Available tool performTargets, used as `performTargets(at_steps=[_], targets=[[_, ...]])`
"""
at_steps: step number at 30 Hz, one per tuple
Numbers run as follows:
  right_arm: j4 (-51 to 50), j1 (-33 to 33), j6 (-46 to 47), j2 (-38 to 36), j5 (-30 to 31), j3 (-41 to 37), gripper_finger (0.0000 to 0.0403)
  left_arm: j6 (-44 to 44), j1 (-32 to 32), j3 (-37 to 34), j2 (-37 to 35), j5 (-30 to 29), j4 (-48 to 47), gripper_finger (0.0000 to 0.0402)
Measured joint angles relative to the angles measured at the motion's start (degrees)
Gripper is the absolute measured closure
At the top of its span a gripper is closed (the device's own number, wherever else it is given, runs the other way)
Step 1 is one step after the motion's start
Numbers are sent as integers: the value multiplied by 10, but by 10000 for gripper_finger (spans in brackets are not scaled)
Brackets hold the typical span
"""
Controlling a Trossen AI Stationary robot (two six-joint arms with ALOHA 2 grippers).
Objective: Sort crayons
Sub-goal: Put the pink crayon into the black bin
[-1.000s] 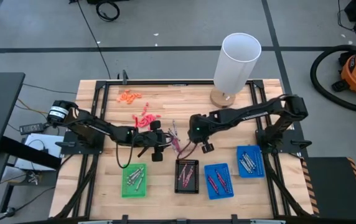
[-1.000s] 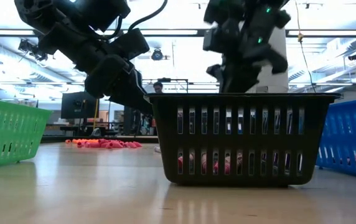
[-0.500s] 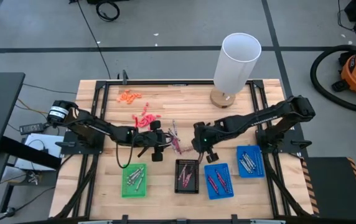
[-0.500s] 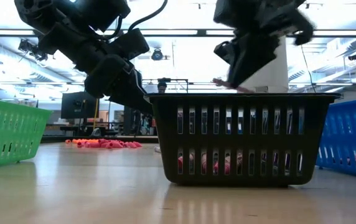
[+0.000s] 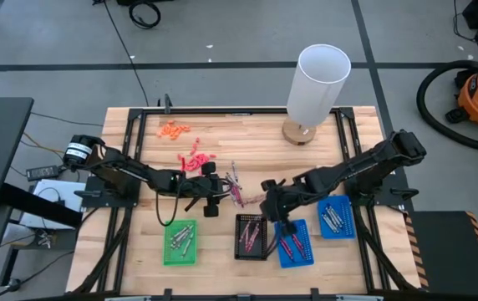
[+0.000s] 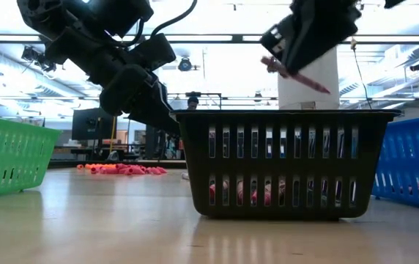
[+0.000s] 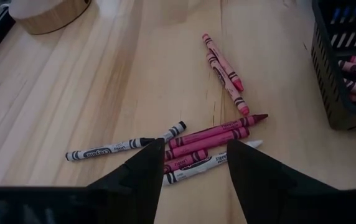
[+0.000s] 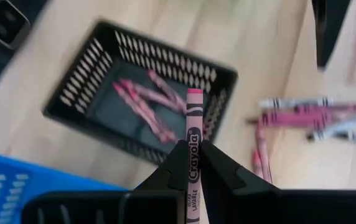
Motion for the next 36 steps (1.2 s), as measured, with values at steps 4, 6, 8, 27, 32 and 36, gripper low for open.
performTargets(at_steps=[4,6,8,27,32,36], targets=[[43,7,0,0,-8,0,372,2,0,0,0,0,0,217],[60,10,1,0,-8,0,372,2,0,0,0,0,0,217],[78,14,0,0,-8,0,372,2,0,0,0,0,0,217],[393,28,-68,82,-21,-111,372,4,0,0,0,0,-4,217],[383,25,-97,128,-4,-112,372,4,0,0,0,0,-7,217],[369,25,-121,135,5,-112,370,5,0,0,0,0,-10,217]])
